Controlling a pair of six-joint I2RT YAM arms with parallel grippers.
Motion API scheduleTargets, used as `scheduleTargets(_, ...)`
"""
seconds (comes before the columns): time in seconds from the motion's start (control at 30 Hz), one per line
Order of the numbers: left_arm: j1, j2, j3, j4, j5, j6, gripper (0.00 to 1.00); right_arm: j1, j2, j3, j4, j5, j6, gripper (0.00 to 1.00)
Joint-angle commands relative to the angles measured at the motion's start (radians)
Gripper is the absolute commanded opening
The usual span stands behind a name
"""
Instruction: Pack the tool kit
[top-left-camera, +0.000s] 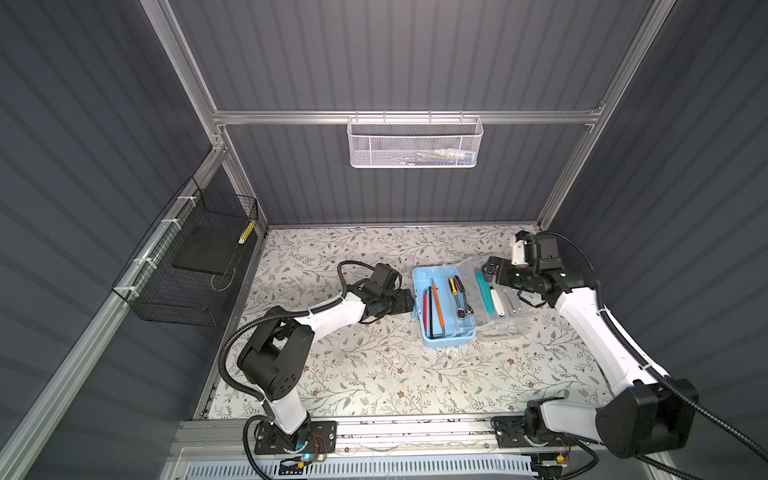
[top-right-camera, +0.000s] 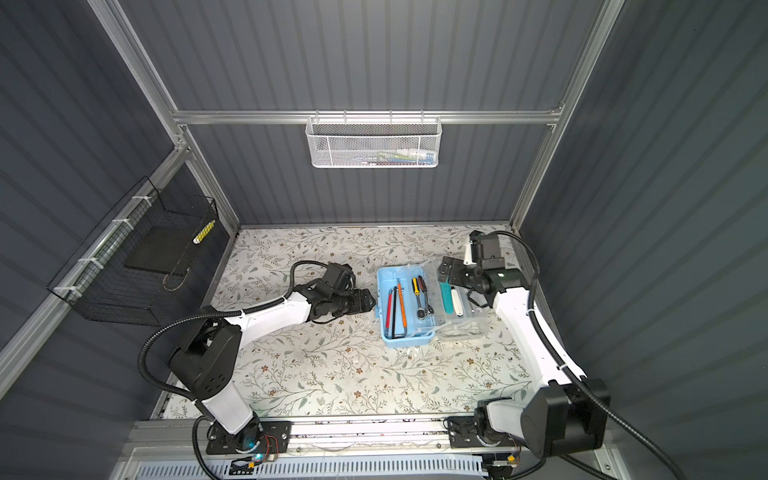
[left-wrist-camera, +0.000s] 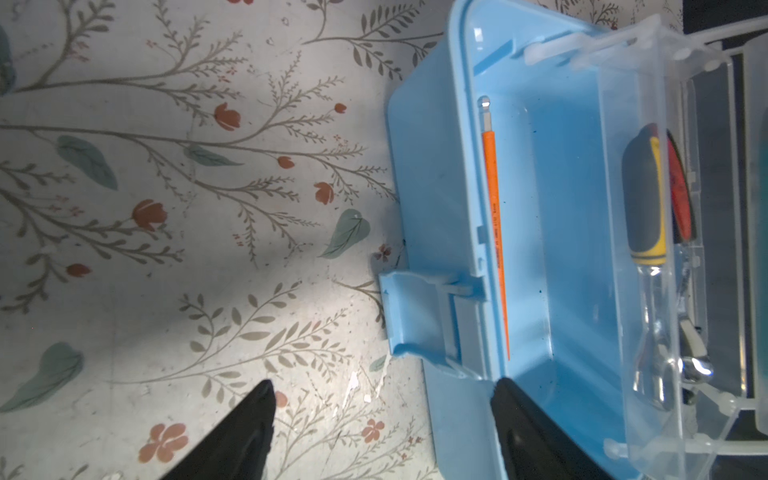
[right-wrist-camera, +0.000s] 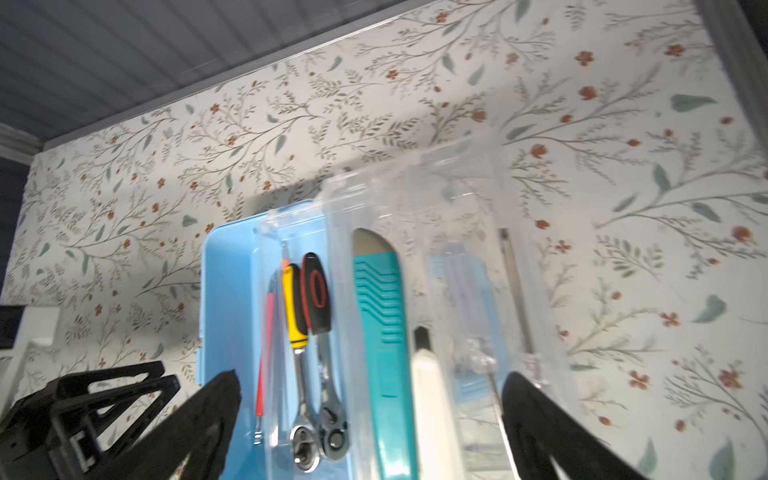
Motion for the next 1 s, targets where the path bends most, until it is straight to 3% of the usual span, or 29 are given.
scheduleTargets(0.0, -0.019, -0.008, 0.035, -0.016, 0.002, 0.033, 0.82, -0.077, -0.018, -0.04, 0.009, -0.07, -0.054, 0.99)
scheduleTargets(0.4, -0.032, -0.014, 0.021, 0.039, 0.036, 0.017, 0.79, -0.286, 0.003, -0.17, 0.117, -0.294, -0.044, 0.99)
scheduleTargets(0.67, -0.032, -0.018, 0.009, 0.051, 0.04, 0.016, 0.83, -0.293, 0.062, -0.22, 0.188, -0.434, -0.02, 0.99)
scheduleTargets(0.97, -0.032, -0.011, -0.005, 0.083, 0.065, 0.008, 0.84, -0.288, 0.061, -0.24, 0.246, -0.505, 0.021, 0.92)
